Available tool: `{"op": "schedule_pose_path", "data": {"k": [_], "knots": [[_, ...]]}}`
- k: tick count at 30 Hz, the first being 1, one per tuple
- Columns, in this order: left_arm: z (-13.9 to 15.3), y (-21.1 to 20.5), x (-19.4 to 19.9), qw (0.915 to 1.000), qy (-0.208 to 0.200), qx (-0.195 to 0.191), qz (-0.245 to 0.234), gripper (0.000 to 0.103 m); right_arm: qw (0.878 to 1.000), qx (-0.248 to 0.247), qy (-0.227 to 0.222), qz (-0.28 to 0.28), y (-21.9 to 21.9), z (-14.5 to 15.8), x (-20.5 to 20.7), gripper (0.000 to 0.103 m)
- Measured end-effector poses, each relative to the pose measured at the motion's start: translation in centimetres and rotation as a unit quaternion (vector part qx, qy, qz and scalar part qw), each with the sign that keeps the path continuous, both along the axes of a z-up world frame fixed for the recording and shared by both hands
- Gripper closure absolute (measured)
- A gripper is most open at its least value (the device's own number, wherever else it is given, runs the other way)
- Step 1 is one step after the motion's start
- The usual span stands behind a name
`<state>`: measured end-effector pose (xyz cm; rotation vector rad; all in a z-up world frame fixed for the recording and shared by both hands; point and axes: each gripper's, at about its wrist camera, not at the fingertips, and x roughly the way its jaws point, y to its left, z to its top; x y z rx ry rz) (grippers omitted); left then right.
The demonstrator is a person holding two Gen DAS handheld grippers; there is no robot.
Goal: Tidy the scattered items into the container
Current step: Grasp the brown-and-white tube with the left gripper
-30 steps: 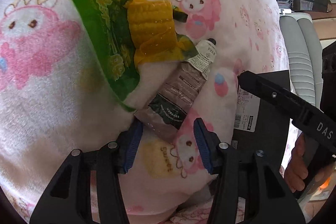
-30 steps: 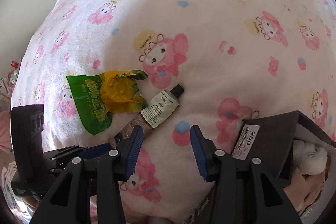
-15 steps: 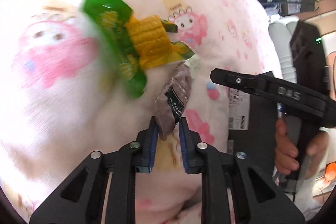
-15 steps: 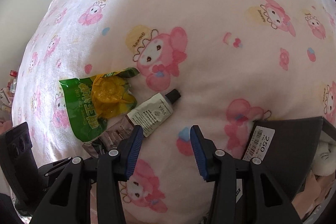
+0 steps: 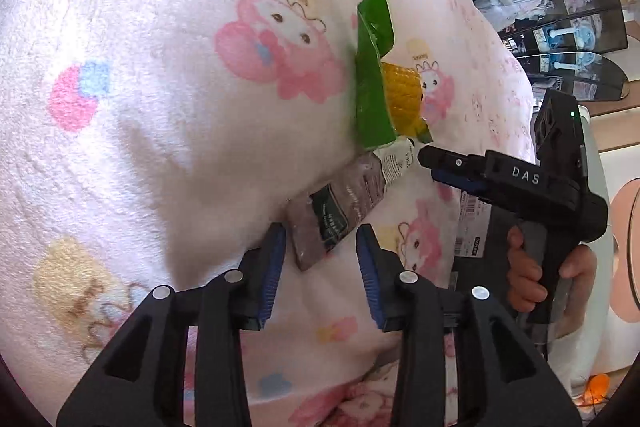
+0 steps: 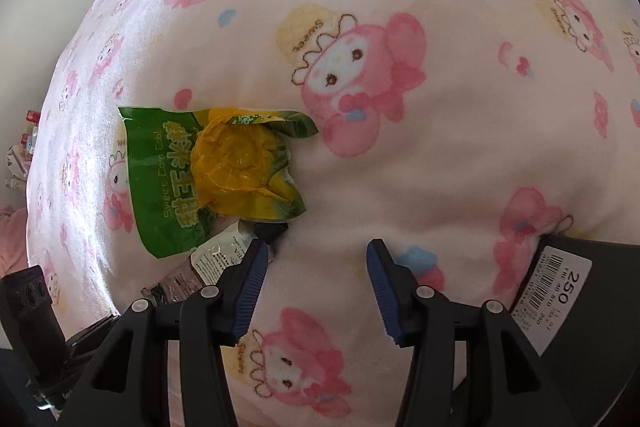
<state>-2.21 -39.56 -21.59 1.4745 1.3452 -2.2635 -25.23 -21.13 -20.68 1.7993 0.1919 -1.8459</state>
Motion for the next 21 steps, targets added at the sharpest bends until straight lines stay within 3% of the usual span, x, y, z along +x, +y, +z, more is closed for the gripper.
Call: {"op": "schedule_pose_path", "data": {"k": [5,9,15,18,21], "knots": [[-0.4,-0.2,-0.6,0.9993,-0.005,-0.008,0.036,0.070,1.000,0.007,0.000,-0.008,-0.9,-1.1,-0.7,0.053],[0.5,0.1,-0.6,0.9988,-0.009,-0.026,0.042,0.075,1.000,0.011,0.014,0.006,-1.3,-0.8,-0.7,0.052],[0.6,0.8,-0.6,0.9991,-0.009,-0.023,0.034,0.075,0.999,-0.018,0.033,0.006,-0.9,1.0,-0.8,0.052],[0.1,0.2,-0.8,0.9990,-0.007,-0.014,0.041,0.075,0.999,-0.017,-0.001,0.047,-2.2,-0.2,-0.5,0.052],[-0.2,-0.2,-1.2,0.9988,-0.007,-0.009,0.048,0.075,0.995,-0.049,-0.053,0.074,-3.0,-1.4,0.4,0.052]]}}
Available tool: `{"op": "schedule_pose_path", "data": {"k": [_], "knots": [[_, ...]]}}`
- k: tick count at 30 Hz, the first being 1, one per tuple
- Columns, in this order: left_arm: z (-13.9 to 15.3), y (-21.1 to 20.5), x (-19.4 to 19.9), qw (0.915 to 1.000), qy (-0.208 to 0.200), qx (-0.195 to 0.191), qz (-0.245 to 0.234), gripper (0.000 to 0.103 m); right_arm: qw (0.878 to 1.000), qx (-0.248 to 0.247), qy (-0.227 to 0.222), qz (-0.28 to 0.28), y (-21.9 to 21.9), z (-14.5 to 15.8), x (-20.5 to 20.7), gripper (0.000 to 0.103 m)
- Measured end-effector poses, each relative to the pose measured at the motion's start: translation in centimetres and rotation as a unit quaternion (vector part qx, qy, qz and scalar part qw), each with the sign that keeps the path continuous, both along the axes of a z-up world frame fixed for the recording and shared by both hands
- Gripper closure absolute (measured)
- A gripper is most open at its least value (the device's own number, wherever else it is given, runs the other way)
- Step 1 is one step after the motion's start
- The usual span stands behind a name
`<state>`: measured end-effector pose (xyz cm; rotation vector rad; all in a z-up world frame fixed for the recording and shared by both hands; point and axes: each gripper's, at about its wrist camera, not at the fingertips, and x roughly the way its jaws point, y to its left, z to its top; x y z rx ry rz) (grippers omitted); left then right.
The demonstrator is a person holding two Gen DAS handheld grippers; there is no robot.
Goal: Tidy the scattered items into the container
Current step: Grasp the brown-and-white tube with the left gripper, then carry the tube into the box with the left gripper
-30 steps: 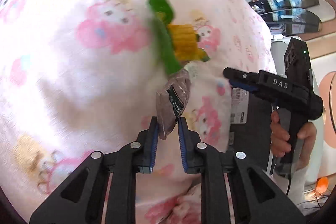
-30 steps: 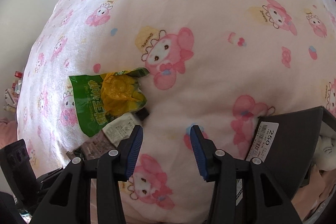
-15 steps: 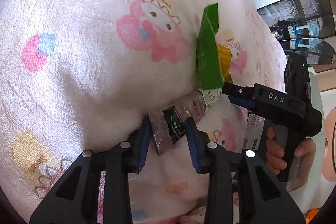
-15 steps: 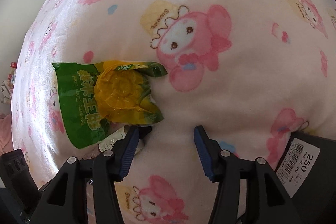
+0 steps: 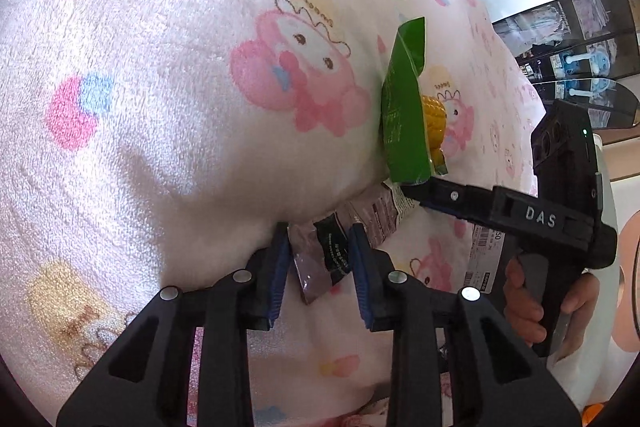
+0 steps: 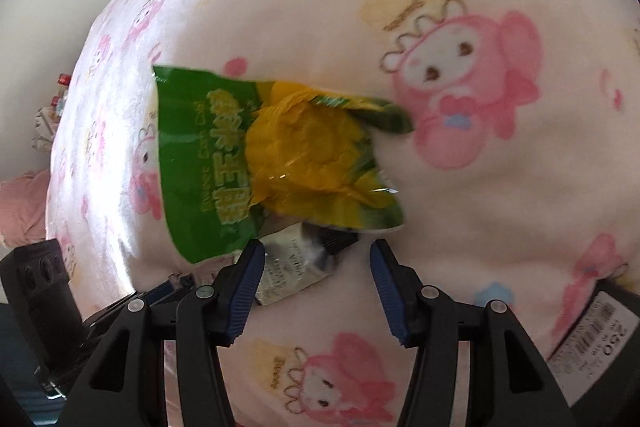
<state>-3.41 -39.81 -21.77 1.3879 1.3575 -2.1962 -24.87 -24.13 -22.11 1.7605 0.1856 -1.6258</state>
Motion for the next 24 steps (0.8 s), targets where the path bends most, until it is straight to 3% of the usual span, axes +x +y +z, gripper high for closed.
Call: {"op": "schedule_pose_path", "data": {"k": [2,4,8,12,18,24], "knots": [[0.4,-0.1,-0.1,1.0000,-0.001,-0.007,0.005,0.073,1.000,-0.023,-0.014,0.004,0.0,0.4,0.8,0.053],[0.8,-0.2,0.1,0.9998,-0.001,-0.016,0.011,0.072,0.999,-0.024,0.009,0.024,0.2,1.5,1.9,0.055],[1.0,-0.4,0.5,0.9997,-0.006,-0.013,0.018,0.071,0.999,-0.033,0.006,0.038,1.0,3.0,3.0,0.056],[1.5,0.2,0.3,0.9994,-0.015,-0.029,0.012,0.070,0.997,0.005,0.081,0.011,1.4,3.9,1.8,0.055],[0.8,-0.1,-0.5,0.9996,-0.018,-0.015,0.017,0.068,1.000,-0.016,0.008,0.009,0.8,1.3,0.7,0.055],[3.2,0.7,-0.6,1.0000,0.001,-0.008,0.003,0.065,0.999,-0.045,0.028,-0.004,2.9,4.2,1.9,0.055]]}}
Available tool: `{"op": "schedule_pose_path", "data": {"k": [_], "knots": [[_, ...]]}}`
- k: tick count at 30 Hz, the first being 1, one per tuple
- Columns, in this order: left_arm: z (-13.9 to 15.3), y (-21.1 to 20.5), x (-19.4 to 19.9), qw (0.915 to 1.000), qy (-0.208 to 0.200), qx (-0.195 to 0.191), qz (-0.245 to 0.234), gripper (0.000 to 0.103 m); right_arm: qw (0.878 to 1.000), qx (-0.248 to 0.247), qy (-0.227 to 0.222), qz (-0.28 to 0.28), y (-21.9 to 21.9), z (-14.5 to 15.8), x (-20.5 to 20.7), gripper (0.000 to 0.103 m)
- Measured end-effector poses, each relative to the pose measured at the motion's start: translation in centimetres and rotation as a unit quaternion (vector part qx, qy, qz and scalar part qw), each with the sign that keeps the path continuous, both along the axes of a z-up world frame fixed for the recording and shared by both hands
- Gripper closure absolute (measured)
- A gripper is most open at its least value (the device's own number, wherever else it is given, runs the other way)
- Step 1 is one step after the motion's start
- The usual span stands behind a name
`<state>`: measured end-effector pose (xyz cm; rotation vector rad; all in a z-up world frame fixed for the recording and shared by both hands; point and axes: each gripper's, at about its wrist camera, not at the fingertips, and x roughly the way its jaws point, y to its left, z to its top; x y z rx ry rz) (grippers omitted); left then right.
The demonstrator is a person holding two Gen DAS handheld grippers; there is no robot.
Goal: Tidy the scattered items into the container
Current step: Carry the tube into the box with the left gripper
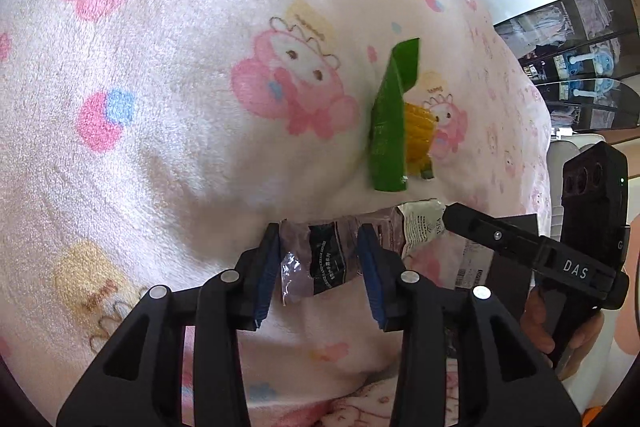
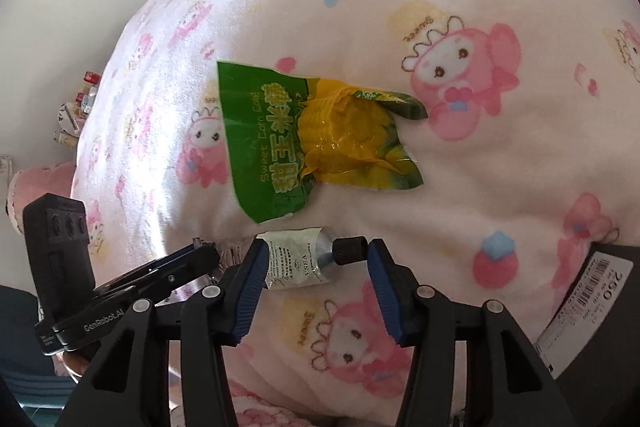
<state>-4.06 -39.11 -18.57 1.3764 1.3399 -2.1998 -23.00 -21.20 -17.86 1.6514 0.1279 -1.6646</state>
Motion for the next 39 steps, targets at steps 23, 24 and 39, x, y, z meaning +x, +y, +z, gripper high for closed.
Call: {"op": "schedule_pose_path", "data": {"k": [23,24,39], "knots": [[11.2,30.7,-8.8,0.9497,0.065,-0.006,-0.306,0.065,0.952,-0.042,0.111,-0.284,34.4,11.2,8.9,0.055],[10.5,31.6,-9.3,0.9470,0.056,-0.006,-0.316,0.065,0.949,-0.042,0.105,-0.293,35.4,10.4,9.0,0.055],[4.9,37.4,-13.3,0.9208,0.008,-0.063,-0.385,0.065,0.936,0.026,0.112,-0.333,38.1,4.2,7.3,0.056]]}}
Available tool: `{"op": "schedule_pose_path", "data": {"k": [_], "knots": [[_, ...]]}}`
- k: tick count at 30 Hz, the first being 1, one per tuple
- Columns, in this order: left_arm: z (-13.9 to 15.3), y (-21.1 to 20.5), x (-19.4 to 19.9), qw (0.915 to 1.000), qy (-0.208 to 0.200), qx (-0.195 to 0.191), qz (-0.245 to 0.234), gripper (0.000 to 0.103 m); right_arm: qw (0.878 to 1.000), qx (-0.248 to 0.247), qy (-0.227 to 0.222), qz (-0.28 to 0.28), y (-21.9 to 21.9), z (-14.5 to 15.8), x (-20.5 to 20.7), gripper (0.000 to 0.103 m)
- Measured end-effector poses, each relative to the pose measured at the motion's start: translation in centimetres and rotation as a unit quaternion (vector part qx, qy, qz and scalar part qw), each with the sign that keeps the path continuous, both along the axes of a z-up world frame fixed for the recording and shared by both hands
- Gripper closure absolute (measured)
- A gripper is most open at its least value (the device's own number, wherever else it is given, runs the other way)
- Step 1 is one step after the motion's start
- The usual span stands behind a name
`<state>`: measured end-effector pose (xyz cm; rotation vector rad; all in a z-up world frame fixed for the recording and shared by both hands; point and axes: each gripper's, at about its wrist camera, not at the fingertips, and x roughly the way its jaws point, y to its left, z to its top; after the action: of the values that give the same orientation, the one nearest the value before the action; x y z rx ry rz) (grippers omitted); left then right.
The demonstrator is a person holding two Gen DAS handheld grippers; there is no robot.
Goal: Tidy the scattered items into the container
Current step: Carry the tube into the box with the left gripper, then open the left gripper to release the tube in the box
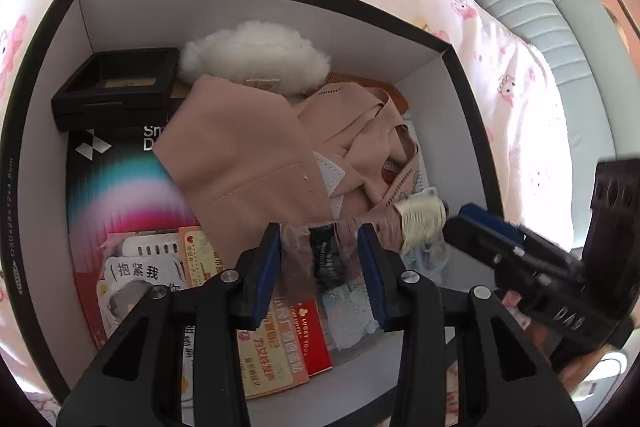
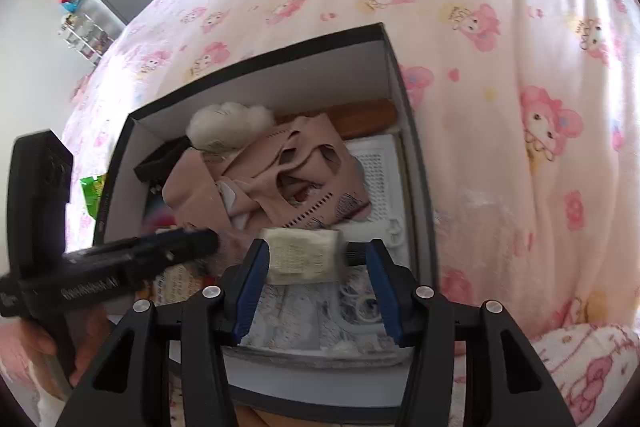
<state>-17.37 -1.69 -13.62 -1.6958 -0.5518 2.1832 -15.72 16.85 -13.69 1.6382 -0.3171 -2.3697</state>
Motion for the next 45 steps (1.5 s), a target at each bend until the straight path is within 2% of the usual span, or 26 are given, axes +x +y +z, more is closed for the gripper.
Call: {"op": "schedule_pose_path", "data": {"k": [3,6,9,13,19,24,26,28,31,34,35,40,45], "knots": [[1.0,-0.9,0.4,0.9996,0.025,0.009,0.012,0.065,1.000,-0.005,0.005,-0.011,0.0,0.1,-0.3,0.056],[1.9,-1.8,1.1,0.9980,0.045,0.041,0.016,0.065,1.000,-0.011,0.021,-0.012,0.3,1.3,0.3,0.057],[1.9,-1.6,1.5,0.9977,0.036,0.057,-0.008,0.065,0.999,0.018,0.029,0.023,-0.9,1.7,1.3,0.061],[1.0,-1.4,2.4,0.9984,-0.006,0.046,-0.033,0.065,0.998,0.036,0.003,0.056,-2.6,0.2,1.9,0.064],[0.7,-2.4,2.5,0.9992,-0.010,0.032,-0.023,0.065,0.997,0.039,-0.027,0.057,-3.2,-2.1,1.3,0.064],[1.8,-2.6,2.5,0.9994,0.029,0.004,-0.020,0.065,0.999,0.020,-0.032,0.037,-2.4,-2.4,0.9,0.064],[2.8,-3.9,3.0,0.9985,0.050,0.023,-0.003,0.065,0.999,0.000,-0.024,0.029,-1.7,-1.8,1.2,0.064],[3.5,-5.2,3.8,0.9969,0.060,0.049,0.006,0.065,1.000,0.003,-0.012,0.028,-1.5,-0.9,1.5,0.064],[3.0,-4.6,4.4,0.9972,0.043,0.059,-0.010,0.065,0.999,0.020,-0.014,0.044,-1.9,-0.7,1.8,0.064],[2.0,-3.5,4.4,0.9987,0.010,0.037,-0.033,0.065,0.998,0.030,-0.026,0.054,-2.5,-1.3,1.4,0.064],[1.9,-2.1,3.8,0.9990,0.005,0.025,-0.036,0.065,0.997,0.035,-0.029,0.055,-2.6,-1.5,1.2,0.064],[0.8,-0.7,3.0,0.9983,-0.017,-0.024,-0.051,0.070,0.998,0.023,-0.036,0.049,-2.3,-2.3,1.1,0.064],[1.8,-1.2,2.8,0.9989,0.008,-0.025,-0.039,0.070,0.998,0.018,-0.041,0.054,-1.8,-2.1,1.1,0.064]]}}
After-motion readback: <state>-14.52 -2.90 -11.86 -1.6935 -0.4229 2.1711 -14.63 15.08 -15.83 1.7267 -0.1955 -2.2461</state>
